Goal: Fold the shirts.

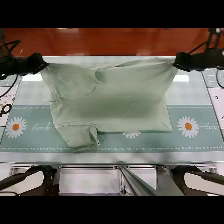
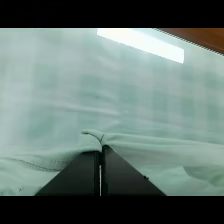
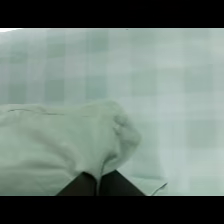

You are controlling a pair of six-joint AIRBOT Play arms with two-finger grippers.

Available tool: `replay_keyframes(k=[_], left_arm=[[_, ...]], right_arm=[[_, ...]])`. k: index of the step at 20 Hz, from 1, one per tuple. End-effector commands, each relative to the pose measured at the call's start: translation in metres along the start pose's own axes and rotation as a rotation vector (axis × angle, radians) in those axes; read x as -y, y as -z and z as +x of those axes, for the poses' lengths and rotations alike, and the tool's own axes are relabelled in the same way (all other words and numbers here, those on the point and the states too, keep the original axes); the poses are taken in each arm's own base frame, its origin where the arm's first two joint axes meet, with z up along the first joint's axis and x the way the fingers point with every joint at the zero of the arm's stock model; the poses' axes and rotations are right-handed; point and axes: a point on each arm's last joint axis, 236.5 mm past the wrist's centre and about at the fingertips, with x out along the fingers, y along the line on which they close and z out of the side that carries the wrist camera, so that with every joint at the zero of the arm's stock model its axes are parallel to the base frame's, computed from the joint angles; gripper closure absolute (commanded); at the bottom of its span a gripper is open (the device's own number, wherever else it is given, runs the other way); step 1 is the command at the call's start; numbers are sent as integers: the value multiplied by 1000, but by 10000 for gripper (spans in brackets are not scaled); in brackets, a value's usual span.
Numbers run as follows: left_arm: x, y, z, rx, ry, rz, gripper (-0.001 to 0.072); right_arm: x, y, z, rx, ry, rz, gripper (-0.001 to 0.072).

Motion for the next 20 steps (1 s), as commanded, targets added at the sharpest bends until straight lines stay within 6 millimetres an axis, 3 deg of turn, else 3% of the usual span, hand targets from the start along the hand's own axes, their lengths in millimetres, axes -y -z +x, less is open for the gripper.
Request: replay_keyframes(k=[1,2,3,4,5,6,9,11,15,17,20], left_arm=[[-3,4,70,-93,20,-11,692],[0,7,79,-116,36,-16,691],[2,8,85,-128,49,-27,681],[2,8,88,-131,52,-45,536],[1,8,88,-137,48,-80,239],[-5,10,83,-156,43,-139,200],[-36,22,54,-272,30,-231,200],[-61,27,20,-331,20,-271,200],[-87,32,-40,-288,-8,-282,200],[-102,55,-58,-248,-47,-346,200],[-106,132,-66,-278,-54,-436,200]], right_arm=[[-5,-11,72,-50,-118,133,679],[-6,-10,82,-68,-136,150,661],[-6,-9,88,-82,-146,165,533],[-6,-8,91,-87,-151,179,370],[-4,-9,90,-86,-144,180,325],[1,-9,84,-90,-135,179,325],[50,-9,41,-137,-26,199,325],[85,0,-4,-179,53,212,325],[148,30,-85,-181,325,143,325],[162,71,-96,-171,390,144,325],[152,160,-73,-181,321,246,303]])
